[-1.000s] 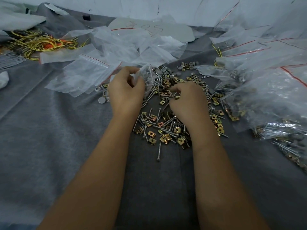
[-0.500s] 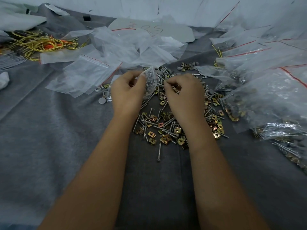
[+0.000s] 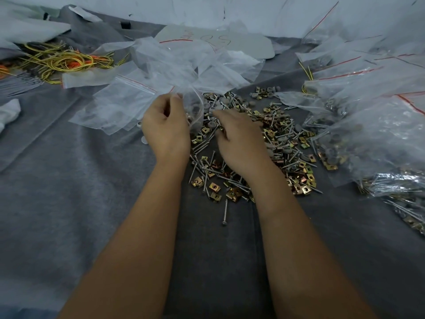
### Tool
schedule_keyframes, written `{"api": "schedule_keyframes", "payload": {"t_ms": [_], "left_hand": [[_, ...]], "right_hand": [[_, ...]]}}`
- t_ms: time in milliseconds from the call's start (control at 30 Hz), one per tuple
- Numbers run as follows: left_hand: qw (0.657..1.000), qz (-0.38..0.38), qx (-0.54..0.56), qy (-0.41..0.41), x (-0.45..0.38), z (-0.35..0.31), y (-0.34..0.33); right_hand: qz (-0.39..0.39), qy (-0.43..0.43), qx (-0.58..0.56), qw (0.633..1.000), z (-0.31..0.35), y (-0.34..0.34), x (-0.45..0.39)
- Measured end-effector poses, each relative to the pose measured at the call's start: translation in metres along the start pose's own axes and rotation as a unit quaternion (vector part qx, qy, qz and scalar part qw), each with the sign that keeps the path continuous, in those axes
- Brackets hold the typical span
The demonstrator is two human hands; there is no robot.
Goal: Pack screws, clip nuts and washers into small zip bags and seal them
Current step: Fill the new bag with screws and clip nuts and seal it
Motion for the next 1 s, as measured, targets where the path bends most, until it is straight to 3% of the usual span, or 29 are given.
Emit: {"api": "schedule_keyframes", "payload": {"t_ms": [100,300,733,867,1000], "left_hand": [[1.000,0.006,-0.003,-0.005,-0.001,0.000,-0.001],[1.000,0.018,0.005,0.007,-0.002,0.003,-0.002],[0.993,0.114,-0.030,0.005,0.000,0.004,-0.014],[0.989,0.139,-0.052,-0.010,0.003,0.003,-0.016],[0.980,0.180,-0.079,-0.023,0.007,0.003,-0.021]], "right_hand": [[0.072,0.003,0.073,0.995,0.000,-0.012,-0.002],[-0.006,-0.021,0.093,0.995,-0.005,0.004,0.003],[-0.020,-0.040,-0.011,0.999,-0.006,0.012,0.009],[-0.122,-0.068,-0.090,0.986,-0.010,0.025,0.011],[-0.238,-0.069,-0.209,0.946,-0.012,0.039,0.018]]}}
Point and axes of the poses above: each hand's wrist, its own x-axis away from the middle knuckle, its own y-axis out of the back of the hand, z = x × y, the point moved 5 cm from there along -x, towards the middle knuckle, and after that the axes turned 8 degrees about z, right-handed, at the moved point
